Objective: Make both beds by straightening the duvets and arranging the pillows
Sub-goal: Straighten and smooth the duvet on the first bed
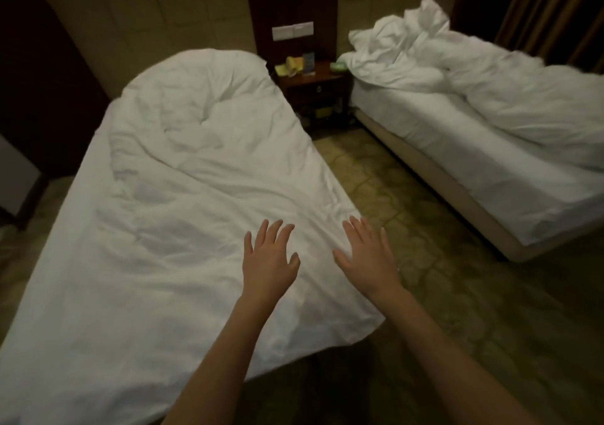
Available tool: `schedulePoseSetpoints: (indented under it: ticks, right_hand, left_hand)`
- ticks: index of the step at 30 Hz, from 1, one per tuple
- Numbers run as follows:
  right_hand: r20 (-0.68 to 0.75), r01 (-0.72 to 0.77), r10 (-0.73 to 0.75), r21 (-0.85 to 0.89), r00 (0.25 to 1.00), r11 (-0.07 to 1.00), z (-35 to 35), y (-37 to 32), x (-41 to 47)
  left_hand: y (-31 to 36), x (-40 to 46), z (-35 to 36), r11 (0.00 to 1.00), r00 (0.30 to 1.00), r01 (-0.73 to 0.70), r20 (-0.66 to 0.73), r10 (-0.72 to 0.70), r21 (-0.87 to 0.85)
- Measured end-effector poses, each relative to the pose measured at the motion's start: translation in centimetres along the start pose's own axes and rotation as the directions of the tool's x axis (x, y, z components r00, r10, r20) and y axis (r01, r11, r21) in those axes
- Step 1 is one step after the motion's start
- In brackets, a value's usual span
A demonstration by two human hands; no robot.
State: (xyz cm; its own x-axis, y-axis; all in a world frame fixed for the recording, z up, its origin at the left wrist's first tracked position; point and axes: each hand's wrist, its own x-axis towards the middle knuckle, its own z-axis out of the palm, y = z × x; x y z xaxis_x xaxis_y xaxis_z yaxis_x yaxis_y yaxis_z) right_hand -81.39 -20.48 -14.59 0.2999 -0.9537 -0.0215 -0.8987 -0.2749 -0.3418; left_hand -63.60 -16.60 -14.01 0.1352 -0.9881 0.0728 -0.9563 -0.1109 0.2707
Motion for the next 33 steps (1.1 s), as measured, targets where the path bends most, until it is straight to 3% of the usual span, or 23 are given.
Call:
schedulePoseSetpoints:
  ticks: [13, 20, 26, 33]
  right_hand:
    - [0.068, -0.031, 0.038, -0.099, 0.997, 0.995, -6.4, 8.5, 17.3]
    - [0.079, -0.061, 0.066, -0.069, 0.995, 0.996, -10.8, 17.9, 26.1]
    - [0.099, 0.144, -0.128, -0.178, 0.987, 0.973, -14.9, 26.2, 36.8]
    - [0.197, 0.308, -0.281, -0.124, 0.939, 0.943, -17.6, 31.6, 47.3]
  left_hand:
    - [7.9, 19.9, 1.7, 1.000, 0.998, 0.022, 0.063, -0.021, -0.022]
    - [16.5, 32.0, 4.5, 0.999, 0.996, -0.023, 0.081, 0.026, -0.035]
    - [24.1, 43.5, 7.1, 0.994, 0.996, 0.093, 0.003, -0.093, -0.051]
    - [26.9, 50.3, 7.4, 0.957, 0.957, 0.289, -0.012, -0.289, -0.017]
